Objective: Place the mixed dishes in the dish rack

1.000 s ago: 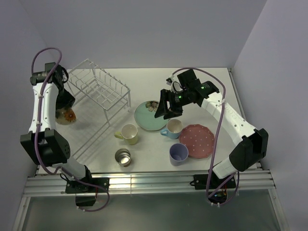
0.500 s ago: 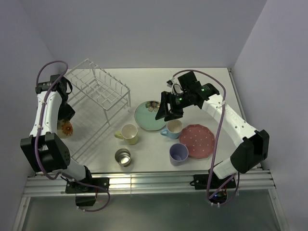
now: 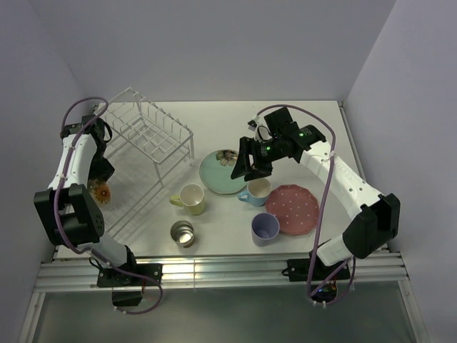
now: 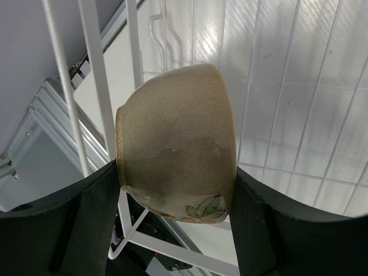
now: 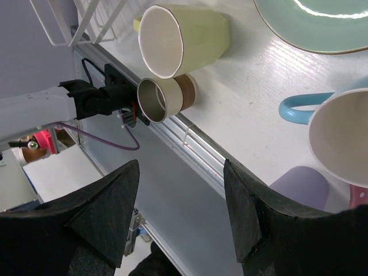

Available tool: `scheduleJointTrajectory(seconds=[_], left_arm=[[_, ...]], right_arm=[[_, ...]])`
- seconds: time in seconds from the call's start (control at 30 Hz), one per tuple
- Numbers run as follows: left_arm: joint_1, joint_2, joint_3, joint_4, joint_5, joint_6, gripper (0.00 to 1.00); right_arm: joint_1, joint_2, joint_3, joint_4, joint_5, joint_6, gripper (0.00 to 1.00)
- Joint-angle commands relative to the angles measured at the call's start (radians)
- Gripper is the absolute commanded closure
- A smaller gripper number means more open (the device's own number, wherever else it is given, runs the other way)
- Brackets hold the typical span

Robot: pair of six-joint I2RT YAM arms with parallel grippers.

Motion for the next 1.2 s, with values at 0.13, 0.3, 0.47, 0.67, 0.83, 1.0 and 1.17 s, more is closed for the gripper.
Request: scheduleJointTrajectory(seconds=[0.13, 0.3, 0.47, 0.67, 0.83, 1.0, 1.17], left_arm=[[-0.005, 0.046, 0.016, 0.033, -0.016, 0.012, 1.00], [-0.005, 0.070, 0.019, 0.045, 0.007, 0.012, 1.00], [-0.005, 0.095, 0.010, 0.043, 0.000, 0.004, 0.99], [-0.005, 0.103, 0.029, 0.042, 0.001, 0.007, 0.79], [-0.007, 0.109, 0.045, 0.034, -0.006, 0.009, 0.45], [-0.005, 0.122, 0.076, 0.033, 0.003, 0.013, 0.23], [-0.005, 0.123, 0.078, 0.059, 0.044, 0.026, 0.09]], right_arm=[[0.006, -0.057, -0.019, 0.023, 0.016, -0.032, 0.32], [0.006, -0.062, -0.023, 0.018, 0.022, -0.035, 0.32], [0.006, -0.057, -0.013, 0.012, 0.033, -0.041, 0.32], [0.006, -0.045, -0.008, 0.013, 0.027, -0.040, 0.32], [0.006, -0.034, 0.000, 0.013, 0.027, -0.040, 0.32], [0.006, -0.031, 0.004, 0.013, 0.027, -0.043, 0.32], [0.006, -0.033, 0.000, 0.013, 0.030, -0.044, 0.32]])
